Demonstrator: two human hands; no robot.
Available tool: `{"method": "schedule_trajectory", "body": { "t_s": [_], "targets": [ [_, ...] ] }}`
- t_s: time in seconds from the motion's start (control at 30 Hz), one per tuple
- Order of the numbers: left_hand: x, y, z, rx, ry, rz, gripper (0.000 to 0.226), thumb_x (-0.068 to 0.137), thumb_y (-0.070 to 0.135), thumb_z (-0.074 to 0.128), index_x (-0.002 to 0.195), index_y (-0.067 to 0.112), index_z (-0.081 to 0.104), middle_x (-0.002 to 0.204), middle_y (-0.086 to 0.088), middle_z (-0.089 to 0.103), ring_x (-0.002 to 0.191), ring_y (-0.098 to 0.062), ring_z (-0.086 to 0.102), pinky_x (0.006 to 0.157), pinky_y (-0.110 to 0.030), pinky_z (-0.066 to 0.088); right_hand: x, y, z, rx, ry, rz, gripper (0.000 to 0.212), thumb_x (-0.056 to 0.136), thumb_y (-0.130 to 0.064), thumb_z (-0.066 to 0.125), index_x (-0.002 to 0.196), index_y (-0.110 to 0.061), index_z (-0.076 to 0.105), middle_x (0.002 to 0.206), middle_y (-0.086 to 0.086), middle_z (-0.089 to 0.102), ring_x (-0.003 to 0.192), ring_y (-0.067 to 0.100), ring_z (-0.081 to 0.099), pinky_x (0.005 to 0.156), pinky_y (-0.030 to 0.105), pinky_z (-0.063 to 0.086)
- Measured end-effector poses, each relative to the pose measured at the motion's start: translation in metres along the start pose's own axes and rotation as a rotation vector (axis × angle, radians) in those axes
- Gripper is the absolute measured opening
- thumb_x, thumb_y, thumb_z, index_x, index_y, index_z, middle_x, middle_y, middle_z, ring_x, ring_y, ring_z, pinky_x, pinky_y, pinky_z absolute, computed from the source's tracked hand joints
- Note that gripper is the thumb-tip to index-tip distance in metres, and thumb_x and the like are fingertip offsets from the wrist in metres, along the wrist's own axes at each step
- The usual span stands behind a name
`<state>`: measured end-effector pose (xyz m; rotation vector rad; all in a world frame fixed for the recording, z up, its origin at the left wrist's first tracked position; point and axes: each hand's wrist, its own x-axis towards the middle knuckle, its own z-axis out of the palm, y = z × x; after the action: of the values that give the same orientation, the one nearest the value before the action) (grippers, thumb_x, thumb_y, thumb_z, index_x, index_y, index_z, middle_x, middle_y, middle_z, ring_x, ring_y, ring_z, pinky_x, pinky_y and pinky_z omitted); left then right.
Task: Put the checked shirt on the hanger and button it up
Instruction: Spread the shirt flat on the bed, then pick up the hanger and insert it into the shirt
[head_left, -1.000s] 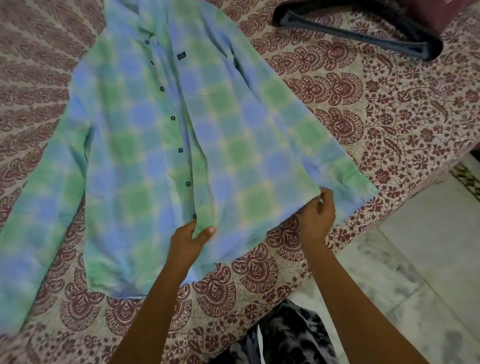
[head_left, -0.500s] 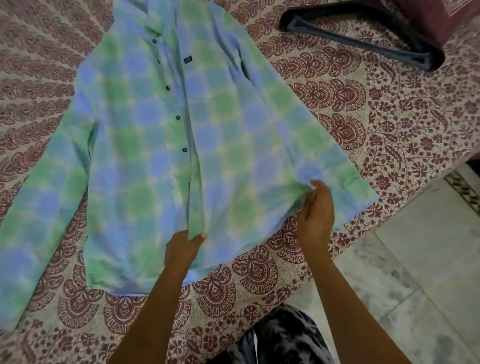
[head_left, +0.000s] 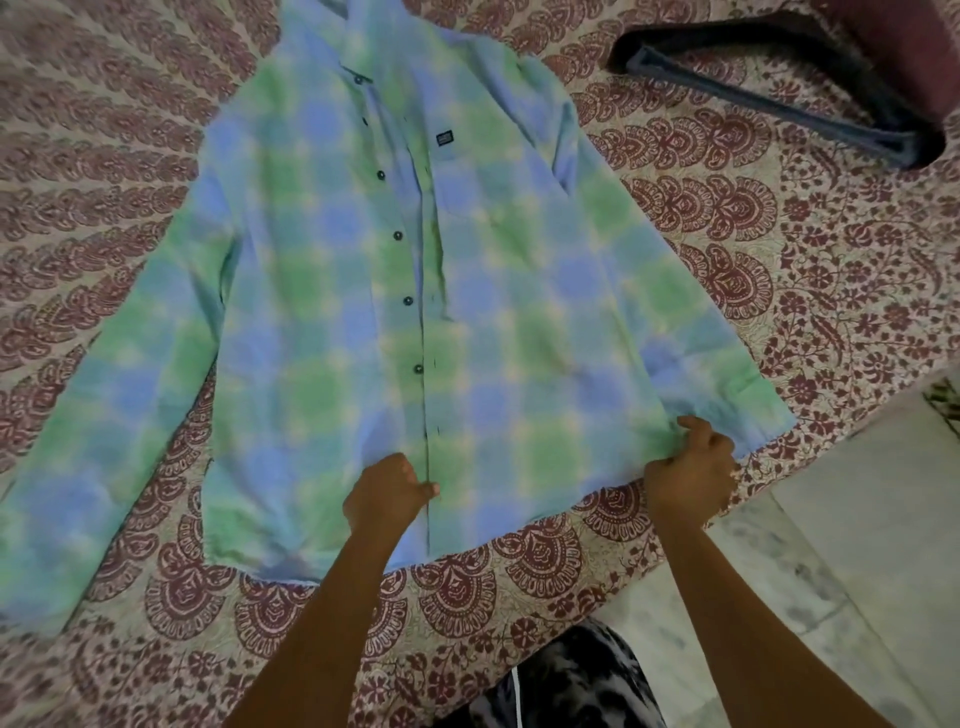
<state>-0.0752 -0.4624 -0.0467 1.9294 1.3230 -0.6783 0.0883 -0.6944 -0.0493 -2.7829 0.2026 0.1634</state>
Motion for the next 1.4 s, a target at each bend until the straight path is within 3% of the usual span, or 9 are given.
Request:
{"method": "schedule_trajectory", "body": {
  "t_s": [0.3, 0.6, 0.77, 0.9, 1.1, 1.17, 1.27, 1.33, 1.4],
  "targets": [
    [0.032, 0.046, -0.087, -0.159, 0.082, 0.093, 0.027, 0.077, 0.028, 0.070, 0.062, 0.025, 0.047, 0.089, -0.003, 0.063, 0.092, -0.026, 0.061, 0.077, -0.031, 0.047, -0.002, -0.095, -0.005, 0.094, 0.086, -0.184, 0.044, 0.064, -0.004, 0.038, 0.101, -0.009, 0.061, 0.098, 0.021, 0.061, 0.080, 0.041, 0.057, 0.065, 0.040, 0.039],
    [0.134, 0.108, -0.154, -0.259, 0.223, 0.235, 0.012, 0.078, 0.019, 0.068, 0.074, 0.019, 0.057, 0.093, -0.009, 0.069, 0.092, -0.027, 0.063, 0.076, -0.026, 0.042, 0.067, -0.255, 0.056, 0.372, -0.279, -0.596, 0.029, 0.072, -0.004, 0.043, 0.090, -0.010, 0.065, 0.092, 0.010, 0.066, 0.090, 0.030, 0.060, 0.076, 0.035, 0.046],
    [0.204, 0.149, -0.186, -0.331, 0.399, 0.350, 0.011, 0.079, 0.013, 0.063, 0.071, 0.022, 0.062, 0.081, -0.003, 0.069, 0.082, -0.023, 0.065, 0.080, -0.032, 0.051, 0.111, -0.343, 0.111, 0.165, -0.407, -0.849, 0.025, 0.076, -0.001, 0.047, 0.094, -0.002, 0.064, 0.100, 0.020, 0.063, 0.096, 0.038, 0.056, 0.078, 0.039, 0.046],
    [0.250, 0.182, -0.209, -0.327, 0.492, 0.442, 0.005, 0.078, 0.013, 0.062, 0.081, 0.012, 0.066, 0.084, -0.011, 0.071, 0.082, -0.028, 0.066, 0.077, -0.032, 0.051, 0.135, -0.379, 0.137, -0.127, -0.428, -0.806, 0.031, 0.085, -0.018, 0.053, 0.111, -0.001, 0.049, 0.119, 0.020, 0.049, 0.109, 0.036, 0.049, 0.086, 0.040, 0.040],
    [0.288, 0.196, -0.218, -0.024, 0.428, 0.358, 0.042, 0.078, 0.030, 0.070, 0.110, 0.006, 0.056, 0.103, -0.017, 0.063, 0.100, -0.031, 0.059, 0.082, -0.037, 0.046, 0.163, -0.400, 0.139, -0.247, -0.484, -0.742, 0.025, 0.086, -0.015, 0.055, 0.107, -0.003, 0.052, 0.114, 0.016, 0.058, 0.104, 0.032, 0.058, 0.079, 0.035, 0.046],
    [0.290, 0.196, -0.217, 0.107, 0.435, 0.359, 0.041, 0.081, 0.026, 0.065, 0.113, 0.004, 0.052, 0.110, -0.018, 0.060, 0.105, -0.034, 0.056, 0.081, -0.040, 0.045, 0.170, -0.406, 0.138, -0.122, -0.485, -0.735, 0.006, 0.083, -0.015, 0.058, 0.084, -0.008, 0.058, 0.092, 0.014, 0.064, 0.090, 0.031, 0.060, 0.070, 0.032, 0.043],
    [0.291, 0.198, -0.223, -0.058, 0.461, 0.347, 0.019, 0.080, 0.018, 0.061, 0.093, 0.004, 0.059, 0.095, -0.015, 0.066, 0.094, -0.032, 0.060, 0.079, -0.037, 0.047, 0.172, -0.419, 0.142, 0.355, -0.560, -0.700, 0.037, 0.077, -0.012, 0.065, 0.055, -0.020, 0.037, 0.052, -0.004, 0.042, 0.057, 0.019, 0.043, 0.055, 0.023, 0.030],
    [0.292, 0.198, -0.228, -0.251, 0.395, 0.354, 0.009, 0.081, 0.016, 0.058, 0.083, 0.008, 0.062, 0.078, -0.011, 0.064, 0.083, -0.027, 0.059, 0.077, -0.034, 0.047, 0.170, -0.431, 0.140, 0.483, -0.775, -0.747, 0.032, 0.078, -0.011, 0.067, 0.061, -0.021, 0.042, 0.057, -0.010, 0.042, 0.056, 0.009, 0.041, 0.059, 0.017, 0.033],
    [0.292, 0.195, -0.233, -0.355, 0.262, 0.352, 0.017, 0.082, 0.018, 0.054, 0.087, 0.007, 0.066, 0.086, -0.017, 0.066, 0.088, -0.031, 0.061, 0.078, -0.032, 0.046, 0.173, -0.435, 0.144, 0.444, -0.948, -0.775, 0.013, 0.082, -0.008, 0.064, 0.075, -0.016, 0.056, 0.072, -0.001, 0.059, 0.069, 0.010, 0.052, 0.073, 0.022, 0.042]
  ]
}}
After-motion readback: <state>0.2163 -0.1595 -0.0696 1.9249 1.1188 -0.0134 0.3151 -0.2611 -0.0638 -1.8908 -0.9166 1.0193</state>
